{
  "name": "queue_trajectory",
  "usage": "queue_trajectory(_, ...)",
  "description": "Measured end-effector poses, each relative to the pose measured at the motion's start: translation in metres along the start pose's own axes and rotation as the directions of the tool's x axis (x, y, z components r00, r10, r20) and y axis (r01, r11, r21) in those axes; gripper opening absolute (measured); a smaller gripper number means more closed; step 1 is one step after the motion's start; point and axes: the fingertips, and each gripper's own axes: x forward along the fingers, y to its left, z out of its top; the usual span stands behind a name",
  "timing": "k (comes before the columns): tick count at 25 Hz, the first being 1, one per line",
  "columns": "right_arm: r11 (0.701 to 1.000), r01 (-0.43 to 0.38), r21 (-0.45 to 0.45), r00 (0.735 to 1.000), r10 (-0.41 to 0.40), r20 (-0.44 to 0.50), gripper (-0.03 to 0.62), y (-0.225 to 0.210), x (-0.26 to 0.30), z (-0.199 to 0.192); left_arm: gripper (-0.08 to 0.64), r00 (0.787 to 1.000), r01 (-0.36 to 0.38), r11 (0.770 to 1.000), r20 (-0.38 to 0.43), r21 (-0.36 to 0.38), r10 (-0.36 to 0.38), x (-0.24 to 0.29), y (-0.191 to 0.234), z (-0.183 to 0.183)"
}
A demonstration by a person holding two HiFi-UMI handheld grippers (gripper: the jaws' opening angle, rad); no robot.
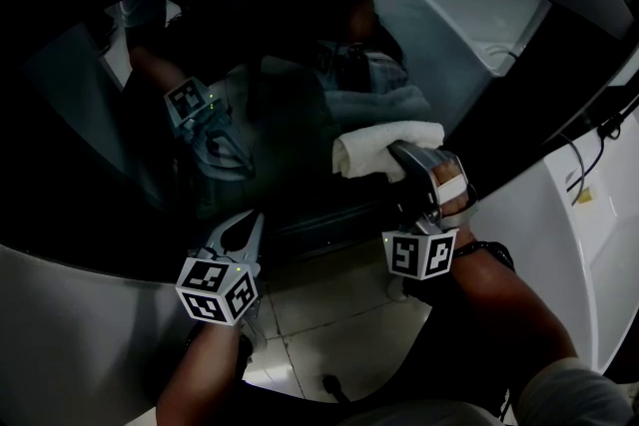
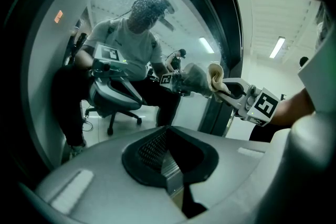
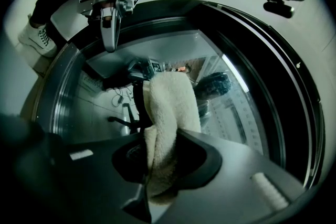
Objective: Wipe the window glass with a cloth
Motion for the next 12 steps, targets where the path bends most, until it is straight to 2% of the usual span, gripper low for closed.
queue_trajectory(12,0.999,-0.04,-0.006,0.999,0.04,-0.004,0.083,0.013,-0.001,-0.003,0.017,1.0,0.0,1.0,-0.003,-0.002,0.0,0.0,-0.001,0.0)
